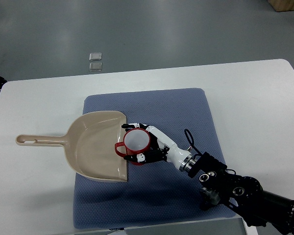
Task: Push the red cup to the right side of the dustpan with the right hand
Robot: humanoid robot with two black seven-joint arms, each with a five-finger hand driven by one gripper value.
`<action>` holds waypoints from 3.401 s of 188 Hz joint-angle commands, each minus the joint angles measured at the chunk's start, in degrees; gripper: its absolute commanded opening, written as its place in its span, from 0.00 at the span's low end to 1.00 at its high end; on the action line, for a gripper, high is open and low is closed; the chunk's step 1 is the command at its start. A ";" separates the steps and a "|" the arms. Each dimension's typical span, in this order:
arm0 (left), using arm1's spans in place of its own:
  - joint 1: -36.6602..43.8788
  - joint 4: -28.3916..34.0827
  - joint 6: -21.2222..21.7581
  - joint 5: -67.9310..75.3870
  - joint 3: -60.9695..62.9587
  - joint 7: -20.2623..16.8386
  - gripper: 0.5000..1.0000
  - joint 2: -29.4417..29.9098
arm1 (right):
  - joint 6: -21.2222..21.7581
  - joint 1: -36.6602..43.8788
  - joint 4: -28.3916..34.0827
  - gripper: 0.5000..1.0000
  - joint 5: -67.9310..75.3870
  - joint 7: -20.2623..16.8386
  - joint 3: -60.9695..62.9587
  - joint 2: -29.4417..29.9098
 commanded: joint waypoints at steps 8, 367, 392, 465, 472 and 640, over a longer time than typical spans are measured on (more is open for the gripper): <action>0.00 0.00 0.00 0.00 0.00 0.00 1.00 0.00 | 0.00 0.10 0.00 0.85 0.09 0.00 0.28 0.00; 0.00 0.00 0.00 0.00 0.00 0.00 1.00 0.00 | 0.44 3.70 0.96 0.85 1.67 0.00 2.65 0.00; 0.00 0.00 0.00 0.00 0.00 0.00 1.00 0.00 | 0.61 3.70 0.88 0.85 1.67 0.00 3.18 0.00; 0.00 0.00 0.00 0.00 0.00 0.00 1.00 0.00 | -0.09 4.40 -1.23 0.85 4.57 0.00 5.82 -2.28; 0.00 0.00 0.00 0.00 0.00 0.00 1.00 0.00 | 0.09 4.40 -1.76 0.85 5.28 0.00 6.96 -2.55; 0.00 0.00 0.00 0.00 0.00 0.00 1.00 0.00 | 4.22 7.92 -8.18 0.85 47.99 0.00 10.65 -6.42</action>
